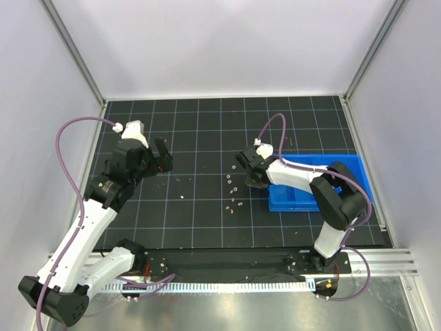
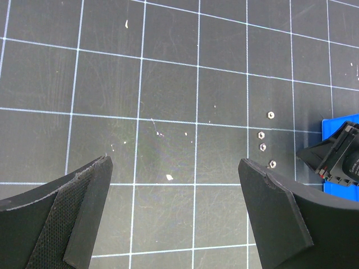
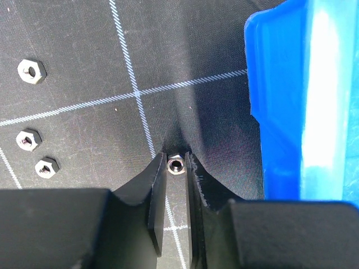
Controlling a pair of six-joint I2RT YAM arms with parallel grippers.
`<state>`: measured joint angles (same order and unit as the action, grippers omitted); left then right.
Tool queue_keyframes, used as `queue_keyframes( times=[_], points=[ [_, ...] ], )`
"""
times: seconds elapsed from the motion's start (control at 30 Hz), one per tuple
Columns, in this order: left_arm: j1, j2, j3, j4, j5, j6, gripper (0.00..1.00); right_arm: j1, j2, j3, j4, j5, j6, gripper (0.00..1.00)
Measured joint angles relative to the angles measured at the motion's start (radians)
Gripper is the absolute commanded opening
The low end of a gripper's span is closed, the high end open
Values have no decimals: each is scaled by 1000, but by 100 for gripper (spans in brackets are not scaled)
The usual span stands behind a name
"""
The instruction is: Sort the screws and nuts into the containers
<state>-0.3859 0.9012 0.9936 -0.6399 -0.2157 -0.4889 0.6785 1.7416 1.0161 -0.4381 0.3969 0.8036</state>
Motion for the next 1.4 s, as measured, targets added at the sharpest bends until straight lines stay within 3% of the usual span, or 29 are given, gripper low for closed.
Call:
queue_keyframes(
  times=[0.13, 0.33, 0.67, 0.8, 0.97, 1.1, 1.33, 1.37, 1.4],
  points=[
    [0, 0, 0, 0, 0, 0, 100, 0, 0, 3, -3, -6, 0, 2],
    [0, 0, 0, 0, 0, 0, 100, 0, -22, 35, -58, -36, -42, 2],
    [0, 0, 0, 0, 0, 0, 100, -19, -154, 336, -131, -4, -177, 2],
    [0, 0, 0, 0, 0, 0, 100, -137, -275, 304, -163, 13, -195, 2],
    [0, 0, 0, 0, 0, 0, 100, -328, -422, 148, -198, 56, -203, 3],
    [0, 0, 0, 0, 0, 0, 100, -375, -469, 21, -224, 66, -206, 4],
    [0, 0, 0, 0, 0, 0, 100, -430, -426, -97, -210, 68, -212, 11],
    [0, 0, 0, 0, 0, 0, 100, -434, -412, -97, -206, 68, -214, 16],
    [0, 0, 0, 0, 0, 0, 100, -436, -396, -97, -200, 66, -217, 32]
  ],
)
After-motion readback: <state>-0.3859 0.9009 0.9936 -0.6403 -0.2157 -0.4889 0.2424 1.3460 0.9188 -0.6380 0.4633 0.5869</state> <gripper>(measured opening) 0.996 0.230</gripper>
